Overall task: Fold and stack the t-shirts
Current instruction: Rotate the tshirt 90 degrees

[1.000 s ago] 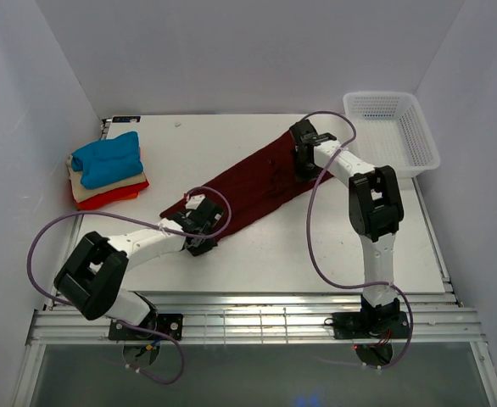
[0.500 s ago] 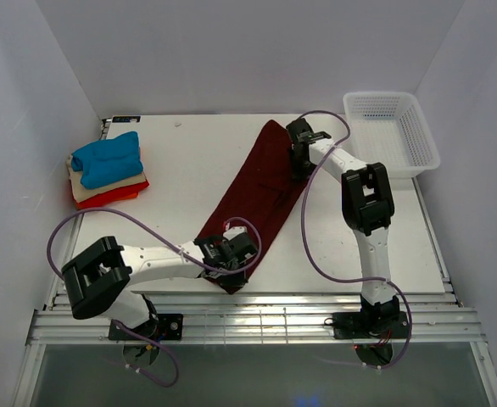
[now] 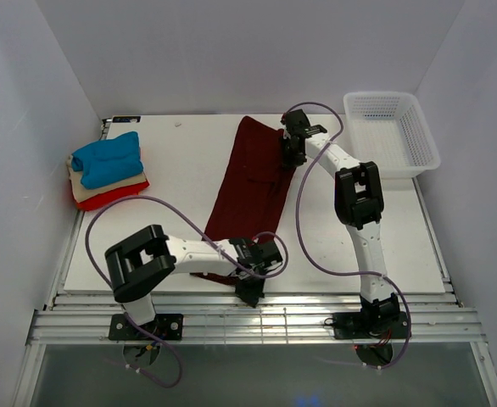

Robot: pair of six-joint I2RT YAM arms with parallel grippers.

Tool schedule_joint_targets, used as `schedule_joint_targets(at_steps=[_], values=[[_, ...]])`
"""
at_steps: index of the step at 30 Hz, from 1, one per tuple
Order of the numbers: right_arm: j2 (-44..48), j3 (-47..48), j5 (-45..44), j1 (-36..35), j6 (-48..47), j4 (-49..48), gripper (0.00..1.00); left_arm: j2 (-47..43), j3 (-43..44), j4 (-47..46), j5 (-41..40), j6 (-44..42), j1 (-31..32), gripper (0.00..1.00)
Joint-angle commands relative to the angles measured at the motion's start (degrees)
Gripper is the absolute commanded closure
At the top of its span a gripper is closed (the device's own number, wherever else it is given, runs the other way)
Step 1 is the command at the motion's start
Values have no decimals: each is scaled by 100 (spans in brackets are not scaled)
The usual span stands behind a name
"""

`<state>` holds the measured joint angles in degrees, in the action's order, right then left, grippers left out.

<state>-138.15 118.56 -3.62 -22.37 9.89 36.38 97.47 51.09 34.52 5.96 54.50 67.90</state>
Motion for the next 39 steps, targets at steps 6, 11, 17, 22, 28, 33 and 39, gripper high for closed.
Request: schedule_joint_targets(at_steps=[6,11,17,22,28,33,39], values=[[-415,194,897,40,-4,-359,69,1503,1332,186,-94,-440,443,100],[295,-245,942,49,-224,-843,69,1126,2307,327,-955,-616,444,100],[1279,-255,766,49,-716,-966,67,362,3379,344,-2115,-1142,444,100],[1861,-220,661,49,-866,-800,65,-149,3750,1123,-3335,-1100,426,100],[1897,44,1168,49,-787,-53,53,-571,2838,1926,-3619,-573,312,100],[2098,-840,1513,-13,-734,-95,49,-1010,1740,2023,-3355,-81,303,77],[2169,-1423,1566,-153,-620,-359,50,-1248,1193,2058,-3408,43,303,59]])
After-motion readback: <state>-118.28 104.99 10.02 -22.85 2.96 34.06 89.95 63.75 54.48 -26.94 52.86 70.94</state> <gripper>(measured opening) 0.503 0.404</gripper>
